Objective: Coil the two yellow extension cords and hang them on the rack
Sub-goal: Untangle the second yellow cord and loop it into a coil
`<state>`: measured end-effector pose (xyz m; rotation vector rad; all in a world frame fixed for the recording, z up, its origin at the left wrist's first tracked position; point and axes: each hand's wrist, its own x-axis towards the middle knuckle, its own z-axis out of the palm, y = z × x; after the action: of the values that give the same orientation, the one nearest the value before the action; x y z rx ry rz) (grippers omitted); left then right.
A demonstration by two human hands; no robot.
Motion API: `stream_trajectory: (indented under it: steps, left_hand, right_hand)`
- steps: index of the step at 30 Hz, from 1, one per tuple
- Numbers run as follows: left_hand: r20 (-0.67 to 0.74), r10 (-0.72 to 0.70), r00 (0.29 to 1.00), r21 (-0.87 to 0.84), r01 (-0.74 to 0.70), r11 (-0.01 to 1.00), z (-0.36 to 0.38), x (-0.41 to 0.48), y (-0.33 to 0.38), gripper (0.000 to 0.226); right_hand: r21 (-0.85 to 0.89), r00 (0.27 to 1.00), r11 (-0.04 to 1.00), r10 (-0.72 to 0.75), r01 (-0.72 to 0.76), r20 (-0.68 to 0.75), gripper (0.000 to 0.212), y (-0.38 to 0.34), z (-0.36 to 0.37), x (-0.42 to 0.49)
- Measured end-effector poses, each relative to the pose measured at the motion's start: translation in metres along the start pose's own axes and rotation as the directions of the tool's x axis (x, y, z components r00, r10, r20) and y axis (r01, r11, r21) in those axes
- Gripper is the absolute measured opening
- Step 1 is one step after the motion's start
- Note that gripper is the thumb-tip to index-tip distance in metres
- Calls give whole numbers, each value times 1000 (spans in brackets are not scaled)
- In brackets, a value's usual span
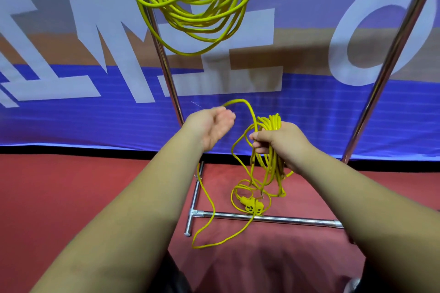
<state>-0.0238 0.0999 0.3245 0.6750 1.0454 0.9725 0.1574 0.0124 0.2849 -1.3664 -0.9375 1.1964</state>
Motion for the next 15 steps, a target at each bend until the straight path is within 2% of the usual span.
stream_trajectory:
  steps: [1,2,4,6,7,9,10,11,15]
  left_hand:
    - [34,-47,998,211,39,977,-2,1,-9,21]
    - [84,-99,992,444,52,895,-4,1,-20,26]
    - [219,-207,954,752,-30,659,-5,0,-40,31]
    - [342,-257,904,840,-171,515,-2,0,-52,28]
    - [378,-236,895,860,-245,447,0,2,-55,23]
    - [413,-129,902,894,-374,248,2,6,-54,10]
    - [419,-73,905,897,-401,186,3,7,-53,12]
    - [422,-31,906,893,-409,186,3,8,-53,15]
    - [447,62,892,783,-424,455,6,5,-47,9]
  right_hand:
    - [34,1000,999,-4,4,5,8,-1,-1,1]
    - [63,1000,998,-5,5,13,11,-3,-2,1]
    - [127,1000,992,-5,3,19,10,-7,-4,2]
    - [182,1000,983,0,0,1,5,-12,-5,3]
    - [193,1000,981,1,1,-9,6,-13,-6,4]
    - [202,1000,979,4,0,-20,7,-14,-9,4]
    - [207,1000,978,5,0,-23,7,-14,-10,4]
    - [210,1000,978,4,1,-25,8,-14,-12,5]
    - [151,999,989,6,2,-51,18,-9,-21,8]
